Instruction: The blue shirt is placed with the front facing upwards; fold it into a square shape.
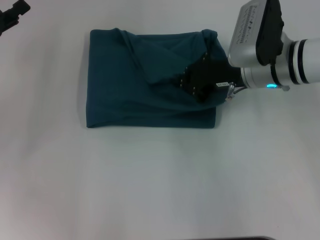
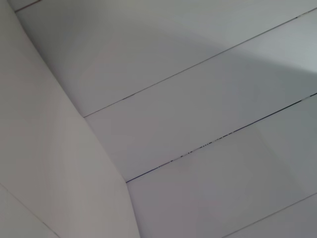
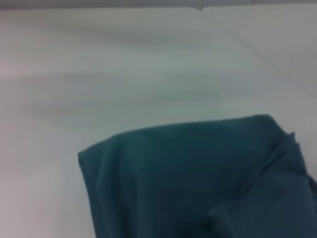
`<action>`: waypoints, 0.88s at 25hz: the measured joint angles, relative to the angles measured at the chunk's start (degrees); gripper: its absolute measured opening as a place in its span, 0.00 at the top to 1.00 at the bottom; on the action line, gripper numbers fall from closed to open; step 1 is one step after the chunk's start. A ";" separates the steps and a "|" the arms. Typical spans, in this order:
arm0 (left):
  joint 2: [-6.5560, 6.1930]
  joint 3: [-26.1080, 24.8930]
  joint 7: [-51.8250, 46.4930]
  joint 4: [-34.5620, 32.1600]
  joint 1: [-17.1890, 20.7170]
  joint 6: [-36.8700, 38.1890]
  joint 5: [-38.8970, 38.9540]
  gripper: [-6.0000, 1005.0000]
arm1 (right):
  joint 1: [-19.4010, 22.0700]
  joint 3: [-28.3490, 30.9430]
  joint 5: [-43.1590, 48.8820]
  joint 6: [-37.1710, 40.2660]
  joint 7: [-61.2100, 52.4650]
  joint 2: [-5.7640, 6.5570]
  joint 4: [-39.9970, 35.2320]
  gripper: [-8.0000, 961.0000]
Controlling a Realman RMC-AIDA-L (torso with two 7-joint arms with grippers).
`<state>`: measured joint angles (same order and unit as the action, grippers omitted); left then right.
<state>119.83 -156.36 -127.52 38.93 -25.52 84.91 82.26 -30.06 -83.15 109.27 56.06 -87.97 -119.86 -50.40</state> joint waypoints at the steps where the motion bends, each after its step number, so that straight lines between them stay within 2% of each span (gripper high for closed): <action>1: -0.02 0.00 0.00 0.00 -0.02 0.03 0.00 0.05 | 0.23 0.10 -0.25 0.16 -0.31 0.01 -0.50 0.96; 7: -0.14 0.00 0.09 0.00 -0.32 0.16 0.00 0.05 | 1.96 2.15 -0.66 0.73 -3.90 0.06 -5.54 0.98; 14: -0.24 0.00 0.79 0.00 -0.51 0.88 0.00 0.05 | 3.49 4.76 -0.85 0.88 -5.11 0.06 -7.05 0.95; 22: -0.19 0.00 0.80 0.01 -0.30 0.95 0.09 0.05 | 4.28 3.94 -1.86 1.10 -5.10 -0.10 -7.20 0.93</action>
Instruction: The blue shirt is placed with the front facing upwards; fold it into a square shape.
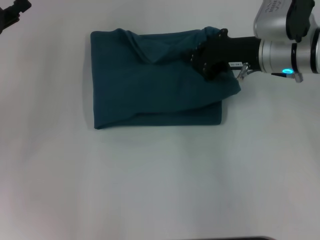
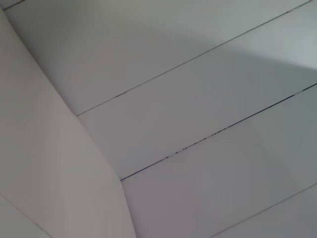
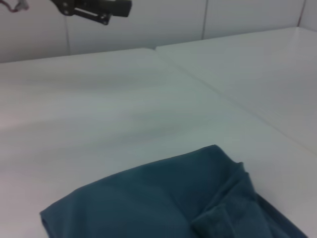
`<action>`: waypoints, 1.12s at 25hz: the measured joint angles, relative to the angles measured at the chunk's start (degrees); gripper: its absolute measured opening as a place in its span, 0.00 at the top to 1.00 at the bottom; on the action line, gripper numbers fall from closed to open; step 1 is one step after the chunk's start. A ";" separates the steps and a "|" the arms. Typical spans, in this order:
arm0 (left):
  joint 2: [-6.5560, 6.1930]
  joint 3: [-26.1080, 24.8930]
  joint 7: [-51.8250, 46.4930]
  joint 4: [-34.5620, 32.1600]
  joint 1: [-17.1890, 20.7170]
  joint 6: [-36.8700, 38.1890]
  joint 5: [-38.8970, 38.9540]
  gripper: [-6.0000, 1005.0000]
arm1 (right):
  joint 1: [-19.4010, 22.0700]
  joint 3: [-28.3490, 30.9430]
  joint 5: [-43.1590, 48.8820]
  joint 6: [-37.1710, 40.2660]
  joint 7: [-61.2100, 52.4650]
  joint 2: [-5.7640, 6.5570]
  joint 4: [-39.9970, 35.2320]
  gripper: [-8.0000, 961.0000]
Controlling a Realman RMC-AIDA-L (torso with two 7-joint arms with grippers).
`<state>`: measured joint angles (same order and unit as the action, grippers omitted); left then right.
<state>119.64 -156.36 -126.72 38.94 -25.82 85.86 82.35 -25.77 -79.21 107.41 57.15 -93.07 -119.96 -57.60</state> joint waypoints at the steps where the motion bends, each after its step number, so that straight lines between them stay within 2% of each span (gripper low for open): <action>1: 0.04 0.00 0.00 0.00 0.07 0.03 0.14 0.05 | -0.10 -0.30 -0.01 0.04 0.01 0.00 0.11 0.92; 20: 0.15 0.00 -0.09 0.00 0.36 0.53 0.80 0.05 | -1.55 -1.20 -0.23 -1.32 -0.64 -0.01 3.80 0.85; 28: 0.22 0.00 -0.13 0.00 0.35 0.60 0.80 0.05 | -1.78 -1.49 -0.55 -2.79 -0.60 -0.15 4.17 0.48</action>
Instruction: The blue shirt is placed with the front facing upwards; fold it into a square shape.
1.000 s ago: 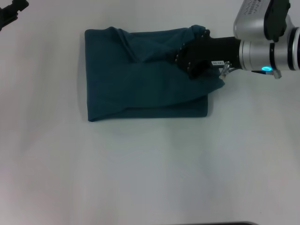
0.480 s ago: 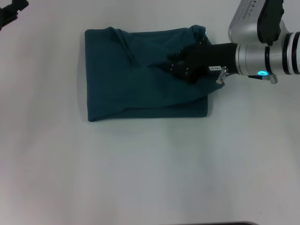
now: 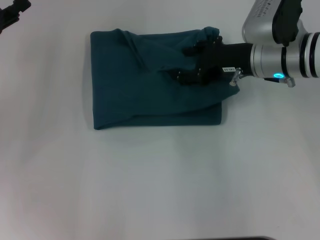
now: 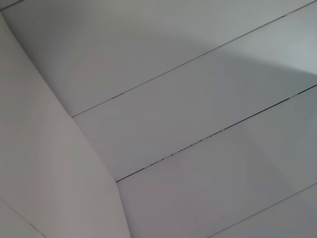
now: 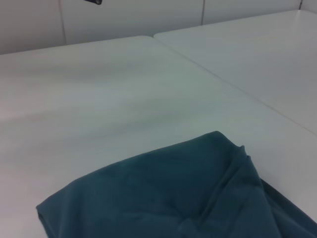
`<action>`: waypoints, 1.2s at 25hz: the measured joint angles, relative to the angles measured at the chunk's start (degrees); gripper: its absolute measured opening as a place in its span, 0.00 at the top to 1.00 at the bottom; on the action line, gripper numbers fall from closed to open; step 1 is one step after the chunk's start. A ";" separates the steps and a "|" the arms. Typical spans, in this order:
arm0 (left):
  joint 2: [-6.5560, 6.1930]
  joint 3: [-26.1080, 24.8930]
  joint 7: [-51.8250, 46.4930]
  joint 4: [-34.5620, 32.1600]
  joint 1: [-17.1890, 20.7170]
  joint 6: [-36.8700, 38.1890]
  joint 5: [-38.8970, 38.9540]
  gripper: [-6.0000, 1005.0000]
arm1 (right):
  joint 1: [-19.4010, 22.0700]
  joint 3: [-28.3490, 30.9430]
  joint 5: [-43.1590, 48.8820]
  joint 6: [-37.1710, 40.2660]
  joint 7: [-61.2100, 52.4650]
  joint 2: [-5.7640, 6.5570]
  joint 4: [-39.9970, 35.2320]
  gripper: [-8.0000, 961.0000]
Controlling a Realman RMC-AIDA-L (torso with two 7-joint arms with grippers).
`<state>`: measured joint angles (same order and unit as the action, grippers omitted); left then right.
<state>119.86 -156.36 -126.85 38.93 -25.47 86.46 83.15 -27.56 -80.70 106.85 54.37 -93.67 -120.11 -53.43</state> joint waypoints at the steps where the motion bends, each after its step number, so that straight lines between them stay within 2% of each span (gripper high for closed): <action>1: 0.01 0.00 -0.02 0.00 0.00 0.01 0.00 0.05 | -0.14 -0.01 -0.22 -0.10 0.06 -0.01 0.26 0.44; 3: 0.01 0.00 -0.06 0.00 -0.01 0.02 0.00 0.05 | -0.47 -0.02 -0.66 -0.36 0.25 -0.02 0.82 0.36; 6: 0.03 0.01 -0.07 0.00 -0.02 0.03 -0.01 0.05 | -1.01 -0.07 -1.13 -1.17 0.51 -0.03 1.55 0.12; 11: 0.11 0.00 -0.05 0.00 -0.02 0.03 -0.01 0.05 | -2.05 -0.91 -1.18 -3.33 0.53 -0.04 2.88 0.02; 23: 0.15 0.00 0.05 0.00 0.16 -0.04 -0.01 0.05 | -2.46 -1.79 -1.53 -6.28 0.02 -0.03 2.93 0.02; 30: 0.19 0.00 0.06 0.00 0.16 -0.16 -0.01 0.05 | -2.92 -2.74 -1.39 -1.91 0.26 0.25 2.89 0.03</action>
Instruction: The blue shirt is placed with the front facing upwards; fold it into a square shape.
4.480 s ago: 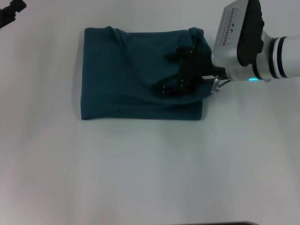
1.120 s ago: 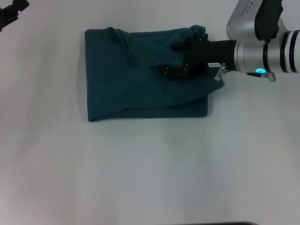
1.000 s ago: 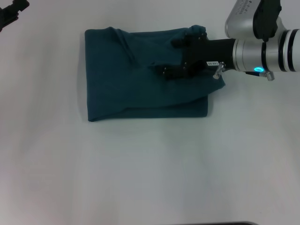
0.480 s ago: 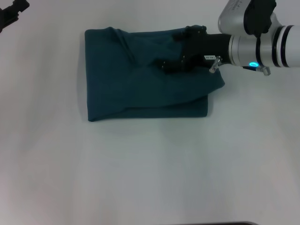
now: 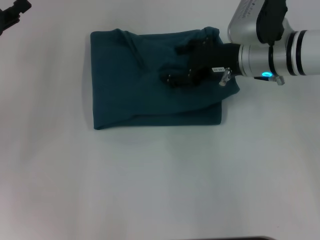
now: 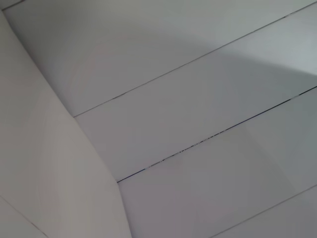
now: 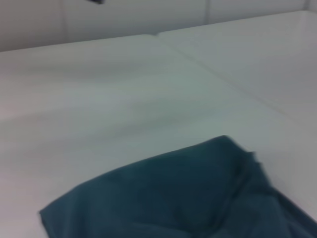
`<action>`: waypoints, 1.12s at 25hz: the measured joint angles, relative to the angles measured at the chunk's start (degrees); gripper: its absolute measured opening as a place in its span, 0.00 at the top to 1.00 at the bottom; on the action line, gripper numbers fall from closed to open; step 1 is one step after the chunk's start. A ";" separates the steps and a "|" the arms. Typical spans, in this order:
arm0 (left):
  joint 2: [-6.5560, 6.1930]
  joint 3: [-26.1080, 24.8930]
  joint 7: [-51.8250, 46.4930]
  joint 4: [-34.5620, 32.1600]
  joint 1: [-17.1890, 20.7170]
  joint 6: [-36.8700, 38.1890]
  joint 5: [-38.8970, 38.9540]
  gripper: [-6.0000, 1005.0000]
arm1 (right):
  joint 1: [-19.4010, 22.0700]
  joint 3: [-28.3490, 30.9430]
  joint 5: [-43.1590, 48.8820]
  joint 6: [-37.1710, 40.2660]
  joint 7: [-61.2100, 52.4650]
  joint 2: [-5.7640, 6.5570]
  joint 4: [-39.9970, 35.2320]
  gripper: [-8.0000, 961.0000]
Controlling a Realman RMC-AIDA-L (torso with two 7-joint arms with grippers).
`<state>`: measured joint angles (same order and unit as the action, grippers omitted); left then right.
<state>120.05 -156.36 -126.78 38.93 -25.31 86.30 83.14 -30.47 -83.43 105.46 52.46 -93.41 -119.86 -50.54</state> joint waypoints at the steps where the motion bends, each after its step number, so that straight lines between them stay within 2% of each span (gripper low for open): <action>1: 0.00 0.00 0.01 0.00 -0.01 -0.06 0.00 0.05 | -0.09 0.04 0.06 0.16 -0.13 0.02 0.07 0.04; 3: 0.00 0.01 0.05 0.00 -0.10 -0.13 0.00 0.05 | -0.11 0.17 0.09 0.08 -0.22 0.06 0.11 0.04; 5: 0.00 0.06 0.05 -0.03 -0.14 -0.14 0.00 0.05 | 0.09 0.20 -0.04 -0.17 0.06 0.06 -0.08 0.21; 16: -0.07 0.00 0.05 -0.88 -0.26 -0.03 0.00 0.05 | 0.25 0.25 -0.34 -0.77 0.27 -0.02 -0.12 0.45; 27: -0.10 0.00 0.05 -0.88 -0.37 0.02 0.00 0.05 | 1.82 0.71 -0.47 -0.69 -0.10 -0.02 -3.94 0.94; 28: -0.12 0.00 0.05 -0.88 -0.28 0.05 0.00 0.05 | 1.98 0.93 -0.48 -0.69 -0.14 -0.02 -4.20 0.95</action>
<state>119.93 -156.36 -126.74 38.05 -25.59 86.35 83.14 -28.50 -82.51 104.98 51.77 -93.55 -119.87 -54.74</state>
